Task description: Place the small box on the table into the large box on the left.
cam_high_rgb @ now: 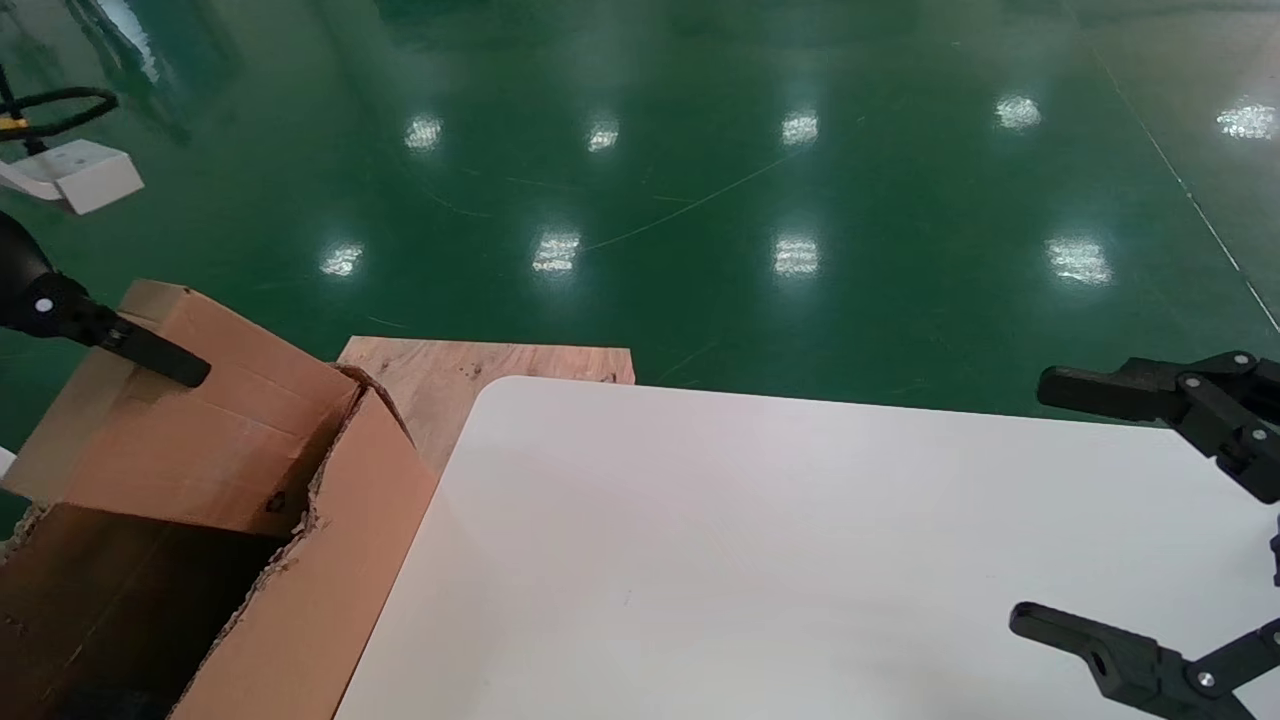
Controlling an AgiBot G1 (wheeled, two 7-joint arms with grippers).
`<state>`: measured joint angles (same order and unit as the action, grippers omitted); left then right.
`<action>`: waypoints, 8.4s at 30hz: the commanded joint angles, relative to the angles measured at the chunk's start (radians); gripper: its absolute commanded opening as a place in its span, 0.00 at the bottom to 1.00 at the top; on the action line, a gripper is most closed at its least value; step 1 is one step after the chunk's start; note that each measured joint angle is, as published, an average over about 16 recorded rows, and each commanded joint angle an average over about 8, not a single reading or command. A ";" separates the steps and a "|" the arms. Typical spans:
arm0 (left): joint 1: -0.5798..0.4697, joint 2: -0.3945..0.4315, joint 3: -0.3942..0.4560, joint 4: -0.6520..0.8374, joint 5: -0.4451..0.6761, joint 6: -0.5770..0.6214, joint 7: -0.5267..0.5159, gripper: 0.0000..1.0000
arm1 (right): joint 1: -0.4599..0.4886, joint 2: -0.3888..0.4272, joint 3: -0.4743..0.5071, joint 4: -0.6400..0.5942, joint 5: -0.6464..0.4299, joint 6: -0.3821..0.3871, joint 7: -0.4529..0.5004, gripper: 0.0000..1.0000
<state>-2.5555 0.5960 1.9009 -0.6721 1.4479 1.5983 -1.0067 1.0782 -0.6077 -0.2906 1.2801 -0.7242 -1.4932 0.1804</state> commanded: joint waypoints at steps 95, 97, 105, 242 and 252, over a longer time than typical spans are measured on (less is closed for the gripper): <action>0.523 0.188 0.319 0.631 -0.207 -0.240 0.116 0.00 | 0.001 0.002 -0.006 0.000 0.004 0.003 -0.003 1.00; 0.525 0.190 0.317 0.635 -0.209 -0.237 0.119 0.00 | 0.001 0.002 -0.006 0.000 0.004 0.003 -0.003 1.00; 0.534 0.189 0.311 0.645 -0.218 -0.225 0.132 0.68 | 0.001 0.003 -0.006 0.000 0.004 0.003 -0.003 1.00; 1.502 0.013 -1.653 -0.623 -0.720 -0.103 0.825 1.00 | 0.003 0.004 -0.011 -0.002 0.008 0.005 -0.006 1.00; 1.506 0.012 -1.658 -0.625 -0.722 -0.102 0.826 1.00 | 0.003 0.005 -0.011 -0.002 0.008 0.005 -0.006 1.00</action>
<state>-1.0486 0.6079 0.2408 -1.2981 0.7260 1.4961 -0.1806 1.0807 -0.6032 -0.3017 1.2778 -0.7165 -1.4884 0.1743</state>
